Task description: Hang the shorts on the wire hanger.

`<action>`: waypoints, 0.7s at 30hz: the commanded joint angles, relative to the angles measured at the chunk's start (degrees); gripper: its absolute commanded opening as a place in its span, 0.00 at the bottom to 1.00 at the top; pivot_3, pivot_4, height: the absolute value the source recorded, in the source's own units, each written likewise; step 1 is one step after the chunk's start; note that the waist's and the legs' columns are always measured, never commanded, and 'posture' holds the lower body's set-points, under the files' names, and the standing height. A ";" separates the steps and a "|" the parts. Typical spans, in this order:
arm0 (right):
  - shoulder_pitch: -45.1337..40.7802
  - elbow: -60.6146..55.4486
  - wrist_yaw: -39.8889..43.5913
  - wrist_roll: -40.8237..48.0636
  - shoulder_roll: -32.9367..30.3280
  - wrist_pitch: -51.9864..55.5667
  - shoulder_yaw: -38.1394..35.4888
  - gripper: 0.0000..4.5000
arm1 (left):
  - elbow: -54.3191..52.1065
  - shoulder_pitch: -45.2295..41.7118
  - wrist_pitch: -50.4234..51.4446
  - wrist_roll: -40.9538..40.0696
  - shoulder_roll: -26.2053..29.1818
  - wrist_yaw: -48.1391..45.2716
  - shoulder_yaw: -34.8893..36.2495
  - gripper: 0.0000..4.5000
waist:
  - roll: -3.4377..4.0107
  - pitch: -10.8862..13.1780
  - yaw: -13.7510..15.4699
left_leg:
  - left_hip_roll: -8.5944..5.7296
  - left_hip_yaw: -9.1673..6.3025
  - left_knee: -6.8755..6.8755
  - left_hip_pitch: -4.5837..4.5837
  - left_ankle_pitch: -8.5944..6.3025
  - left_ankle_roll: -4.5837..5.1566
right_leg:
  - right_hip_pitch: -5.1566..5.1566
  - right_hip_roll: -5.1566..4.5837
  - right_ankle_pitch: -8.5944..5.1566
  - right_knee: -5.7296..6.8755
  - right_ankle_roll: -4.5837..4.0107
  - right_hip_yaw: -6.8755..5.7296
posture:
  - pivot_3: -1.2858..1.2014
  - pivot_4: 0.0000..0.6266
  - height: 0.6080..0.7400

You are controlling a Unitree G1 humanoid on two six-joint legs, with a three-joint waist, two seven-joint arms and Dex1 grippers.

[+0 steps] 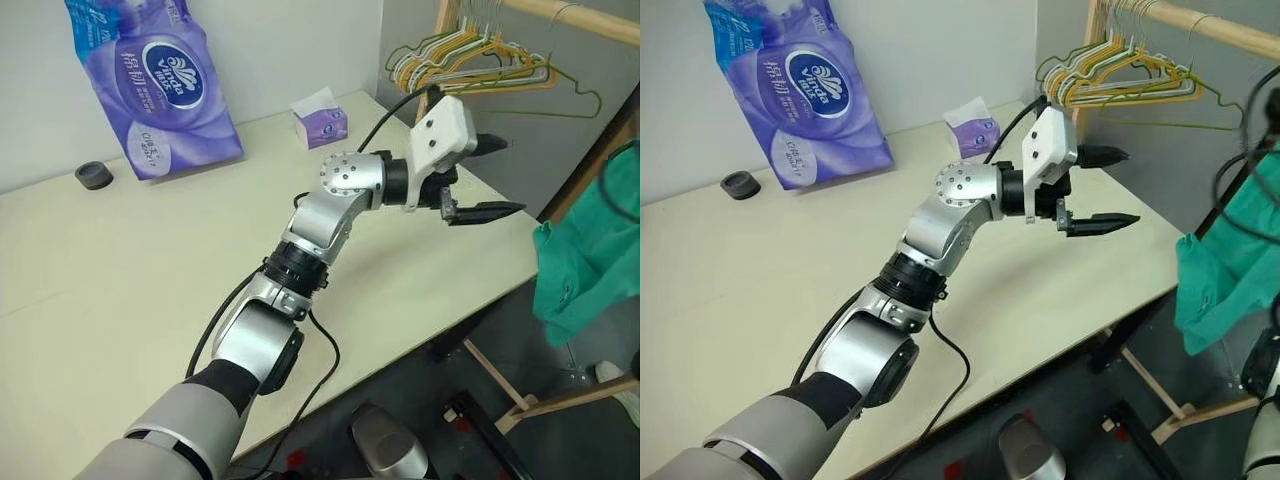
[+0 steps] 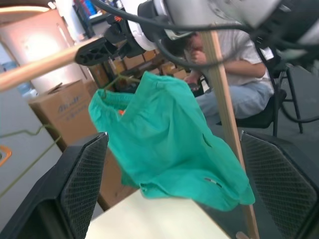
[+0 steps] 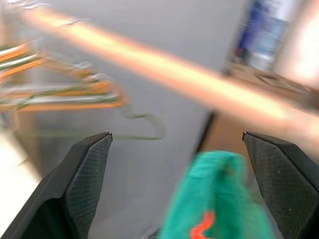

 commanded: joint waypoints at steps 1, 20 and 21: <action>4.89 -8.58 5.68 2.10 3.19 -7.78 2.33 0.99 | -7.04 4.58 1.97 2.03 4.53 3.18 1.23 1.00 | 0.06 -0.04 -0.05 | 0.00 0.02 0.00 0.01 0.00 0.00 | 0.00 0.00 0.00 0.03 0.00 0.00 | 0.33 0.16 1.00; 19.41 -2.97 21.78 2.62 34.03 -32.93 25.54 0.99 | -45.44 53.29 25.40 16.26 9.52 54.42 25.77 1.00 | -0.97 -1.39 14.19 | 0.05 -0.79 0.31 -0.29 0.09 -0.14 | -0.76 -0.27 0.22 0.94 -0.36 -0.38 | 0.44 0.08 1.00; 19.16 -1.08 21.86 1.98 34.82 -34.25 25.94 0.99 | -45.26 54.27 24.83 16.66 9.22 55.91 26.79 1.00 | -0.97 -1.57 15.65 | 0.05 -0.83 0.35 -0.33 0.09 -0.15 | -0.79 -0.28 0.22 0.93 -0.36 -0.44 | 0.45 0.08 1.00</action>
